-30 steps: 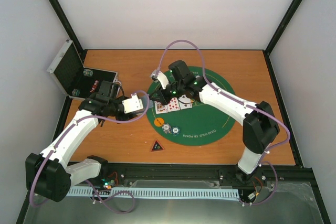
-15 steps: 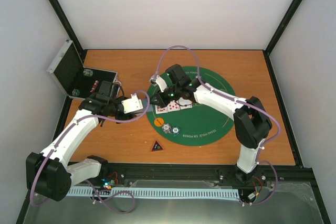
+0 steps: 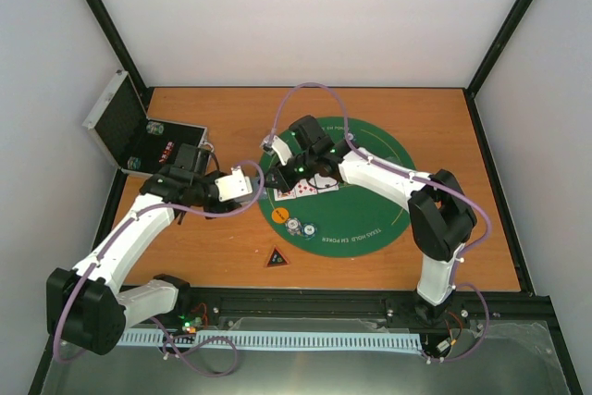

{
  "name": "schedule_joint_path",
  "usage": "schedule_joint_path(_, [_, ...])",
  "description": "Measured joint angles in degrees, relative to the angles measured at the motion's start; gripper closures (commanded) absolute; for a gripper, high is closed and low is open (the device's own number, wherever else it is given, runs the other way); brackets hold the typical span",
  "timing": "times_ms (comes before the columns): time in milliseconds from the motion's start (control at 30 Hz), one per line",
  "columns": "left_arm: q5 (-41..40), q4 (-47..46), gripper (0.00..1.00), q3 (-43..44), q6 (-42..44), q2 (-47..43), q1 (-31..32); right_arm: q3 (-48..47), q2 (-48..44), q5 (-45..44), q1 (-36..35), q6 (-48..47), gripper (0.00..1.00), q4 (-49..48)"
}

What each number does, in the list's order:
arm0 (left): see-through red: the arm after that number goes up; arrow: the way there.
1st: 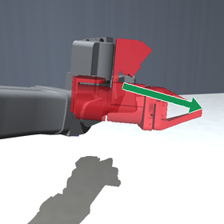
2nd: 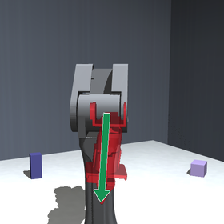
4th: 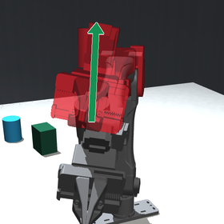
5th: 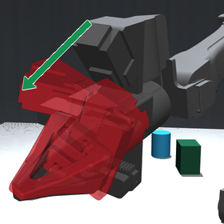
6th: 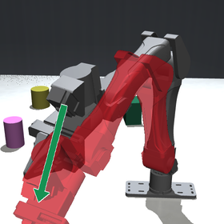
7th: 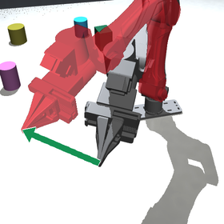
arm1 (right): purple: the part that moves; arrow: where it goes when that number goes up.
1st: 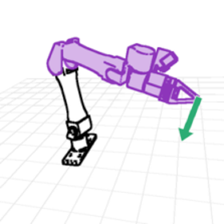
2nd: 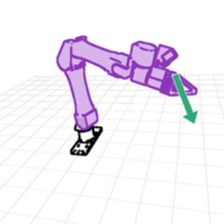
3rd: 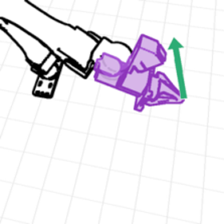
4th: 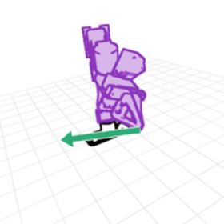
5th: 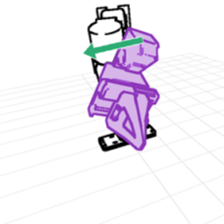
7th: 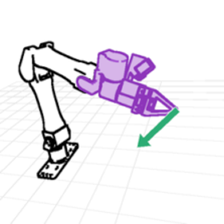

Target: Distribute texas hold em gaming equipment

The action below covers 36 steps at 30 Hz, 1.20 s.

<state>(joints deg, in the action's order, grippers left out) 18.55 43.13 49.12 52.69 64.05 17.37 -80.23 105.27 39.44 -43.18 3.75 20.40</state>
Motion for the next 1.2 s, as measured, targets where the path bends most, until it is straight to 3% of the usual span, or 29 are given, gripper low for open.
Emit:
schedule_joint_path(667, [2.3,-9.0,0.52,-9.7,0.0,8.8,0.0,8.0,-3.3,-3.9,6.1,0.6,0.97,-2.7])
schedule_joint_path(1200, [4.3,-16.5,0.17,-15.7,1.7,12.5,0.0,9.0,-8.7,-6.4,7.5,0.6,0.97,-2.2])
